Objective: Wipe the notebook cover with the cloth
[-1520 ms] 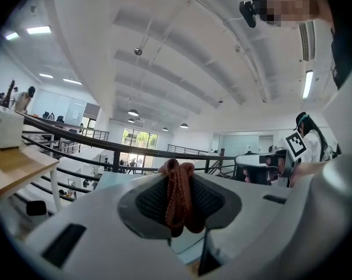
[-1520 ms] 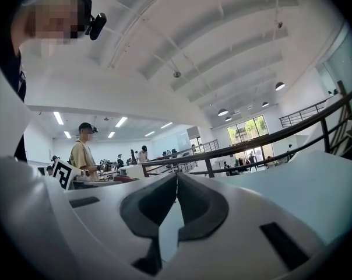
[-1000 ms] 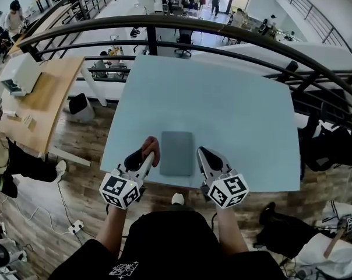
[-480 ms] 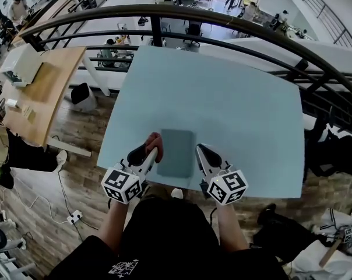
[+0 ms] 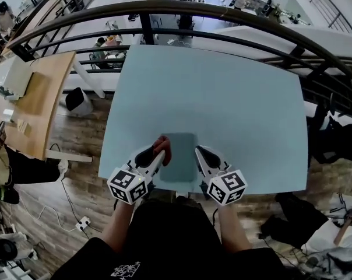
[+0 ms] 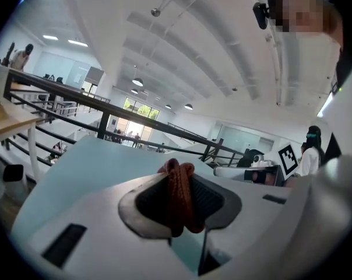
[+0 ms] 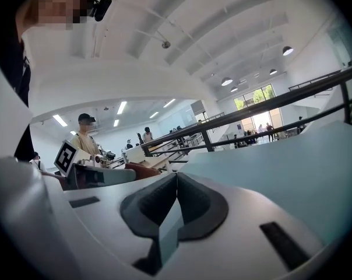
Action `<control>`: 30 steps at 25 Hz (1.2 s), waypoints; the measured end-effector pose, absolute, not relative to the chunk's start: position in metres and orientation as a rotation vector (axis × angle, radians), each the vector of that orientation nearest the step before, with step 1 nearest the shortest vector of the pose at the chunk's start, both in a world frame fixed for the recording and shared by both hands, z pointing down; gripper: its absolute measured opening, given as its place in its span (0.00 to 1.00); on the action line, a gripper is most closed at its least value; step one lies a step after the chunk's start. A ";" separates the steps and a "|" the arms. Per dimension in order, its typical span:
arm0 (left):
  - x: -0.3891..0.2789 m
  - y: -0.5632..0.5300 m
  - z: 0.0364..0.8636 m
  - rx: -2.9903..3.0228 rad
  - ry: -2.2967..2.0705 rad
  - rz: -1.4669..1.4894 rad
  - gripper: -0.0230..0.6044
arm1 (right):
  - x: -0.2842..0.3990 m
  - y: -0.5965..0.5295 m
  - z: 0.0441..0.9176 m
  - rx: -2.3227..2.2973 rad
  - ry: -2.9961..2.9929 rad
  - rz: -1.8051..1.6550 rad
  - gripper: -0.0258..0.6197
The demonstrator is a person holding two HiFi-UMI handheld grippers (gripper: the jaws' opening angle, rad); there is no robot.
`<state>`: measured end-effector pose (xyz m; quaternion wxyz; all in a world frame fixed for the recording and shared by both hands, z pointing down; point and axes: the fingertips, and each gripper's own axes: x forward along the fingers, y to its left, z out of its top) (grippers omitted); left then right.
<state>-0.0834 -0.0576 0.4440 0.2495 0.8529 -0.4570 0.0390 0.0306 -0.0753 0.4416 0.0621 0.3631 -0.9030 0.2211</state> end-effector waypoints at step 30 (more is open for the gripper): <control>-0.006 -0.146 0.609 1.984 -0.841 0.115 0.20 | 0.056 -0.142 0.595 1.215 -2.377 1.015 0.05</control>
